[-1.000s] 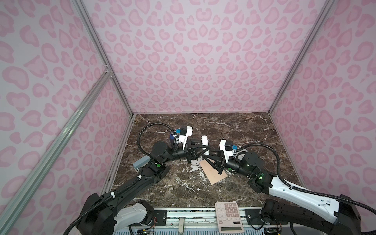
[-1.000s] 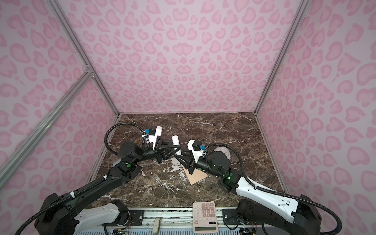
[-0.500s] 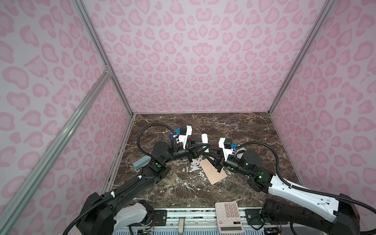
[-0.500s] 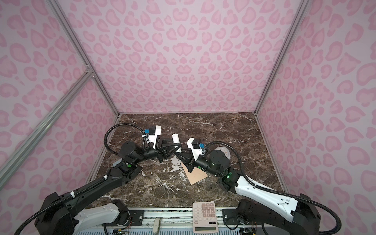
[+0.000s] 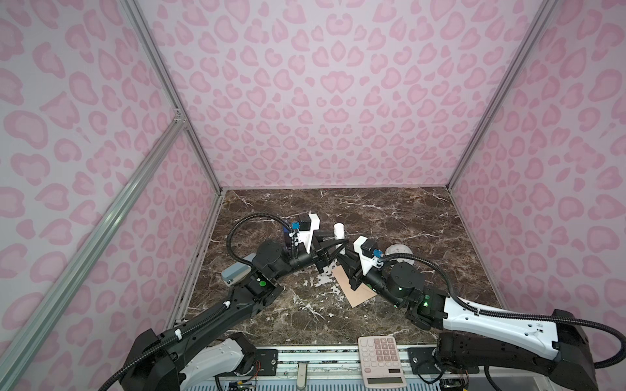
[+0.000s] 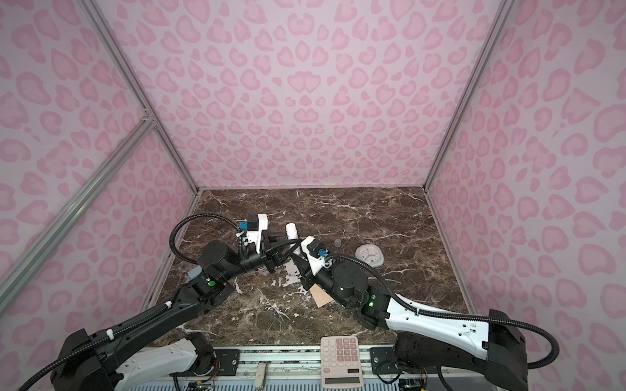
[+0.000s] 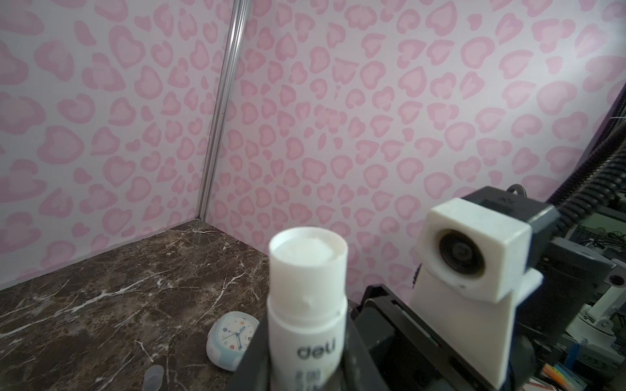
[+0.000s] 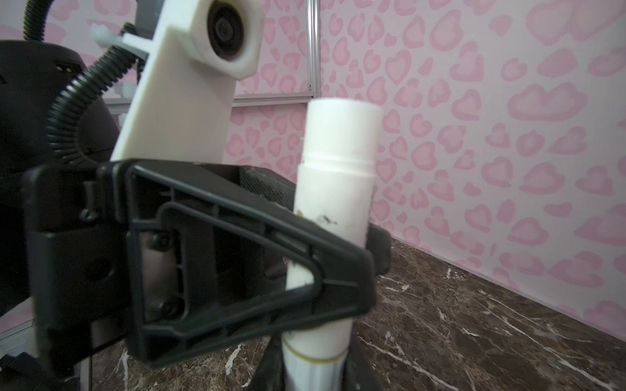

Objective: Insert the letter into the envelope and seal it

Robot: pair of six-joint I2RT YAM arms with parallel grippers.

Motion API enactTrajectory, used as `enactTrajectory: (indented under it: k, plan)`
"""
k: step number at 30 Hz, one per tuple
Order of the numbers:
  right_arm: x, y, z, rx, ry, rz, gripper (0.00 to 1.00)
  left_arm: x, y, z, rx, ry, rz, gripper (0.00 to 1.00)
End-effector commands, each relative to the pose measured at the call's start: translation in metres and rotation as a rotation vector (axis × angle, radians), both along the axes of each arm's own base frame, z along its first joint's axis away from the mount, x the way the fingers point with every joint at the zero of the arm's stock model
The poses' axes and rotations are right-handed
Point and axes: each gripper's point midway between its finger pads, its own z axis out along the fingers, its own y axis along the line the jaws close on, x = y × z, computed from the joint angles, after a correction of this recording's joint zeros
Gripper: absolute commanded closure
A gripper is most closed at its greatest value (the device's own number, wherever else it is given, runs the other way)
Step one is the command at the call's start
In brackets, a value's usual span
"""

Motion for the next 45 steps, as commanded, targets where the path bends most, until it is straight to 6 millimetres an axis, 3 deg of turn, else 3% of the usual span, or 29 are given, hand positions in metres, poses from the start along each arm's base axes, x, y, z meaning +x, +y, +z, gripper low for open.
enactTrajectory:
  k: [1, 9, 15, 28, 37, 45]
  plan:
    - [0.002, -0.004, 0.030, 0.062, -0.092, -0.091, 0.83, 0.011, 0.004, -0.020, 0.050, 0.044, 0.075, 0.96]
    - [-0.009, 0.009, 0.037, 0.083, -0.124, -0.162, 0.82, 0.019, 0.013, -0.024, 0.046, 0.046, 0.159, 0.96]
    - [-0.013, 0.018, 0.032, 0.052, -0.120, -0.143, 0.71, 0.023, 0.024, -0.022, 0.047, 0.031, 0.225, 0.96]
    - [-0.012, -0.007, 0.017, -0.022, -0.110, -0.162, 0.59, 0.027, 0.047, -0.002, 0.066, -0.028, 0.354, 0.96]
    - [0.006, -0.040, 0.002, -0.050, -0.068, -0.235, 0.58, 0.027, 0.053, 0.000, 0.077, -0.035, 0.374, 0.96]
    - [0.027, -0.066, -0.023, -0.074, 0.006, -0.293, 0.58, 0.027, 0.048, -0.008, 0.103, -0.009, 0.352, 0.96]
